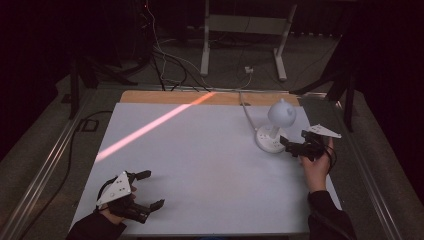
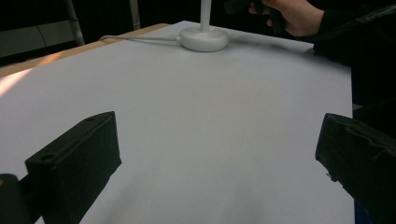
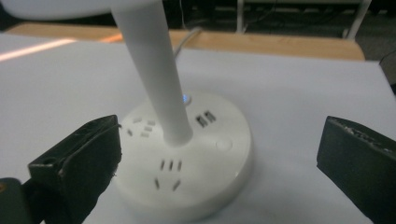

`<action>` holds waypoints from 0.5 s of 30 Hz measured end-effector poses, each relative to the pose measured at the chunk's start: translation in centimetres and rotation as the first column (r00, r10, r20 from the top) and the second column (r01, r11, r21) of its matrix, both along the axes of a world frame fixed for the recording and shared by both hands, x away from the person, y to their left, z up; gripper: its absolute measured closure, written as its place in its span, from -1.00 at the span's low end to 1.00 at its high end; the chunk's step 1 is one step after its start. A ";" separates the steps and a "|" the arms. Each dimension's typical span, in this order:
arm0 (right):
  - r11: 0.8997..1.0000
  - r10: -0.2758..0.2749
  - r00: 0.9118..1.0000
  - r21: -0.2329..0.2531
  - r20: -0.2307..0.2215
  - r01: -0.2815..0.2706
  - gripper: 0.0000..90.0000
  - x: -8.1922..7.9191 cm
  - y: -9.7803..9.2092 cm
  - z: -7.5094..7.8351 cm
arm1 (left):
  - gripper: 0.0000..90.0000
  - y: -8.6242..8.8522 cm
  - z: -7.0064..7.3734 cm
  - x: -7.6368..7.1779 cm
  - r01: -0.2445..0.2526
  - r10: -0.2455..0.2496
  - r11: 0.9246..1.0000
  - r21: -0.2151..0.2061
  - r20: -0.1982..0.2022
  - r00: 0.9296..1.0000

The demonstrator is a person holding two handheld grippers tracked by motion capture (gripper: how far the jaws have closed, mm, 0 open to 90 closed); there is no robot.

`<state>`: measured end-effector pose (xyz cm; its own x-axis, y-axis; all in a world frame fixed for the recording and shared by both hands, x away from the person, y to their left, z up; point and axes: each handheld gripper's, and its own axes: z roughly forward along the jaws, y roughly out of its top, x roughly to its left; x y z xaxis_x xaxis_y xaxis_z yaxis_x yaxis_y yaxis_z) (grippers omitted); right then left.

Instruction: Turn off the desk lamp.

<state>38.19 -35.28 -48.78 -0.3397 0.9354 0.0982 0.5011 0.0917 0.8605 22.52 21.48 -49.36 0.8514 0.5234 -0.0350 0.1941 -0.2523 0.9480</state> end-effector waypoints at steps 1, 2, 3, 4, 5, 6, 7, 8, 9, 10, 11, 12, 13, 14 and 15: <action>1.000 0.002 1.000 0.006 -0.003 -0.002 -1.00 -0.1 -0.1 0.0 | -0.99 0.0 0.0 0.0 0.000 0.000 1.000 0.000 0.000 1.000; 1.000 0.006 1.000 0.013 -0.007 -0.006 -1.00 -0.3 -0.1 0.0 | -0.99 0.0 0.0 0.0 0.001 -0.001 1.000 -0.001 0.001 1.000; 1.000 0.004 1.000 0.013 -0.005 -0.004 -1.00 -0.4 -0.2 0.0 | -0.99 0.0 0.0 0.0 0.001 -0.001 1.000 -0.001 0.003 1.000; 1.000 0.003 1.000 0.006 -0.004 -0.003 -1.00 -0.6 -0.2 0.0 | -0.99 0.0 0.0 0.0 0.001 -0.001 1.000 -0.003 0.004 1.000; 1.000 0.001 1.000 0.003 -0.001 -0.001 -1.00 -0.8 -0.3 0.1 | -0.99 0.0 0.0 0.0 0.001 -0.001 1.000 -0.004 0.003 1.000; 1.000 0.000 1.000 0.005 0.013 0.000 -1.00 -1.0 -0.4 0.1 | -0.99 0.0 0.0 0.0 0.001 -0.001 1.000 -0.004 0.003 1.000; 1.000 0.007 1.000 0.013 0.008 -0.007 -1.00 -1.2 -0.4 0.2 | -0.99 0.0 0.0 0.0 0.001 -0.001 1.000 -0.003 0.003 1.000; 1.000 0.016 1.000 0.020 0.006 -0.016 -1.00 -1.4 -0.4 0.3 | -0.99 0.0 0.0 0.0 0.002 -0.002 1.000 -0.002 0.003 1.000; 0.999 0.022 1.000 0.026 0.012 -0.022 -1.00 -1.7 -0.4 0.3 | -0.99 0.0 0.0 -0.1 0.002 -0.002 1.000 -0.001 0.003 1.000; 0.999 0.026 1.000 0.031 0.018 -0.027 -1.00 -2.0 -0.3 0.3 | -0.99 0.0 0.0 -0.1 0.002 -0.002 1.000 -0.001 0.005 1.000; 0.999 0.032 0.999 0.030 0.024 -0.032 -1.00 -2.2 -0.1 0.3 | -0.99 0.0 0.0 -0.1 0.002 -0.002 1.000 -0.001 0.004 1.000; 0.999 0.040 0.999 0.030 0.028 -0.041 -1.00 -2.5 0.0 0.3 | -0.99 0.0 0.0 -0.1 0.002 -0.002 1.000 -0.001 0.004 1.000; 0.998 0.047 0.998 0.035 0.036 -0.049 -1.00 -2.8 0.1 0.3 | -0.99 0.0 0.1 -0.1 0.001 -0.001 1.000 -0.002 0.004 1.000; 0.998 0.052 0.998 0.035 0.042 -0.054 -1.00 -3.1 0.2 0.3 | -0.99 0.0 0.1 -0.1 0.002 -0.002 1.000 -0.003 0.004 1.000; 0.998 0.056 0.998 0.034 0.041 -0.057 -1.00 -3.4 0.3 0.3 | -0.99 0.0 0.0 -0.1 0.002 -0.002 1.000 -0.001 0.004 1.000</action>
